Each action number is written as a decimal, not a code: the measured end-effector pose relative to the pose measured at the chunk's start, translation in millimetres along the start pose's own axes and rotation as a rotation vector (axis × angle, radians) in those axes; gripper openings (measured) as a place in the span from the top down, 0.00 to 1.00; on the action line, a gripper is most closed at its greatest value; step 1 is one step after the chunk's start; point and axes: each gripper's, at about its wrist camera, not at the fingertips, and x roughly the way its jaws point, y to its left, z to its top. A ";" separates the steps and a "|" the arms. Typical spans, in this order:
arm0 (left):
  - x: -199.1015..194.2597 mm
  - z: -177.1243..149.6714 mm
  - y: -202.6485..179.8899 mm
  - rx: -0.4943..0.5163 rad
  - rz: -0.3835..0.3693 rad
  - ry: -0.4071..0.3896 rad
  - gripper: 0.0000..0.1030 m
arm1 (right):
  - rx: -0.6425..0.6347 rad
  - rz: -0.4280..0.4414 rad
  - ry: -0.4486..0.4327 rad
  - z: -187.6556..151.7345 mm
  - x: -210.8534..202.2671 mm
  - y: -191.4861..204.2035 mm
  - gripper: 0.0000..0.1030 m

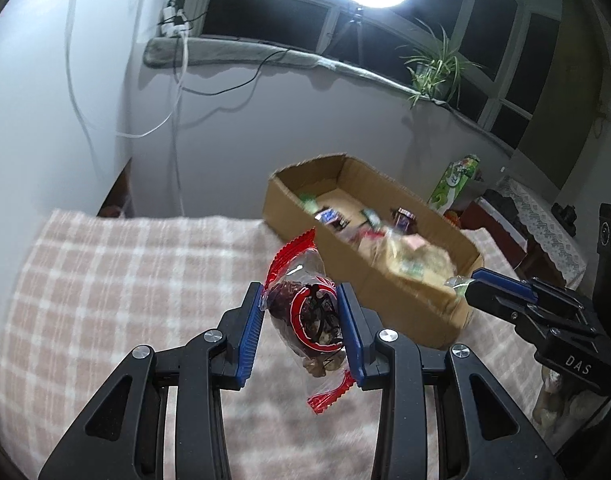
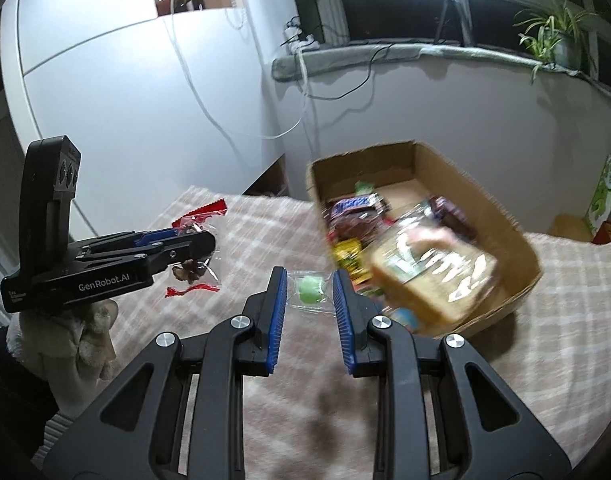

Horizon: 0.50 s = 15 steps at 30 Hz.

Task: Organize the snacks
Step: 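Carry the red packet and green candy with both tools over the box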

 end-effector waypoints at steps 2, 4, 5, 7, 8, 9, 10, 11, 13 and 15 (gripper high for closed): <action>5.9 8.3 -5.6 0.013 -0.007 -0.004 0.66 | 0.004 -0.016 -0.012 7.3 -1.8 -11.0 0.76; 14.0 17.0 -11.1 0.022 -0.017 -0.006 0.66 | 0.012 -0.024 -0.019 14.8 -2.1 -23.1 0.76; 17.2 20.1 -12.5 0.026 -0.020 -0.005 0.66 | 0.016 -0.030 -0.025 18.7 -1.9 -28.9 0.76; 26.2 26.9 -17.3 0.035 -0.027 -0.003 0.66 | 0.020 -0.044 -0.038 27.0 -2.3 -39.5 0.76; 30.1 30.1 -19.6 0.038 -0.032 -0.001 0.66 | 0.019 -0.050 -0.043 31.6 -1.5 -44.5 0.76; 34.6 33.5 -21.6 0.042 -0.036 0.000 0.66 | 0.020 -0.057 -0.047 36.3 0.0 -49.7 0.76; 39.3 37.2 -23.5 0.044 -0.040 0.001 0.66 | 0.023 -0.060 -0.048 41.1 2.4 -54.8 0.76; 43.7 40.4 -25.0 0.044 -0.043 0.003 0.66 | 0.025 -0.061 -0.047 45.2 5.1 -58.3 0.76; 52.1 46.8 -28.4 0.046 -0.050 0.006 0.66 | 0.024 -0.067 -0.049 54.9 10.9 -65.0 0.76; 59.7 52.6 -31.5 0.047 -0.057 0.010 0.66 | 0.017 -0.074 -0.050 64.3 17.2 -70.2 0.76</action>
